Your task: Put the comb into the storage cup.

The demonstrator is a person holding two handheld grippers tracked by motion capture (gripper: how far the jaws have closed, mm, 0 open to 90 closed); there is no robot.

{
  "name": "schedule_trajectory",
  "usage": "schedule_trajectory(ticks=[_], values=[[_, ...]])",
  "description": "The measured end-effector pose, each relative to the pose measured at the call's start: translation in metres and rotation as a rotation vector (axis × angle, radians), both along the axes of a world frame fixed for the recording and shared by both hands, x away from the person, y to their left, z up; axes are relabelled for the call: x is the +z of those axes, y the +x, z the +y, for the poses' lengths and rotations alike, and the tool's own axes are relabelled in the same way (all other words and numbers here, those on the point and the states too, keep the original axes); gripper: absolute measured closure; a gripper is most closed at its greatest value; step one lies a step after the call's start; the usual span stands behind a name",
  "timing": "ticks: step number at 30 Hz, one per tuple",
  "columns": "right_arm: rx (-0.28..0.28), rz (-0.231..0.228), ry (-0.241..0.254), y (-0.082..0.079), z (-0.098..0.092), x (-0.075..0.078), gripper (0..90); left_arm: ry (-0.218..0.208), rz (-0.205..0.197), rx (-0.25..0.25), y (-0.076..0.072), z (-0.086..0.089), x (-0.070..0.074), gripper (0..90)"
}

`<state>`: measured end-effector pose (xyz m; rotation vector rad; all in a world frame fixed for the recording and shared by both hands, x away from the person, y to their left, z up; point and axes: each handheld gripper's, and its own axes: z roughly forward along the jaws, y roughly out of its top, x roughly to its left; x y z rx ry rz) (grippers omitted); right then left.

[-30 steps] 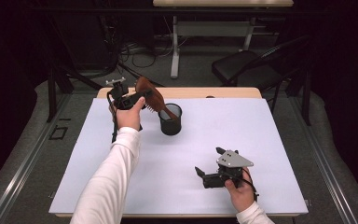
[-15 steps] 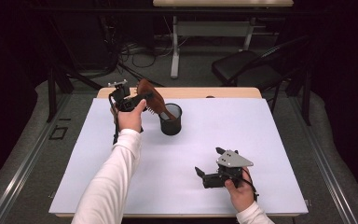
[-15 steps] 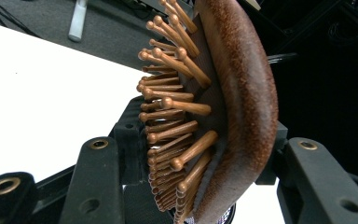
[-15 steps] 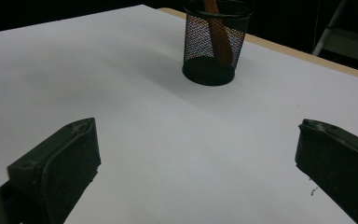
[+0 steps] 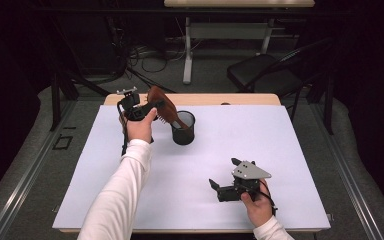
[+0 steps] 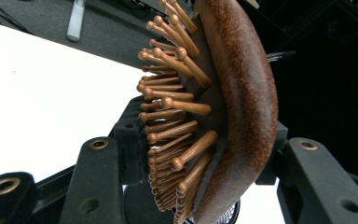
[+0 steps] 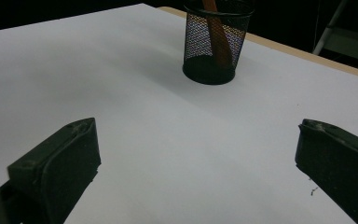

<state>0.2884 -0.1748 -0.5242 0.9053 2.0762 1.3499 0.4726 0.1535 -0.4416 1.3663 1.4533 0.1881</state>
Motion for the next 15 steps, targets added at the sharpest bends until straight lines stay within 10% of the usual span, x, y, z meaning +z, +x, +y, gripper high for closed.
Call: schedule_trajectory(ticks=[15], values=[[0.000, 0.002, -0.003, 0.0000, -0.0002, -0.0002, 0.0, 0.019, 0.003, -0.007, 0.0009, -0.0028, -0.0046, 50.0]])
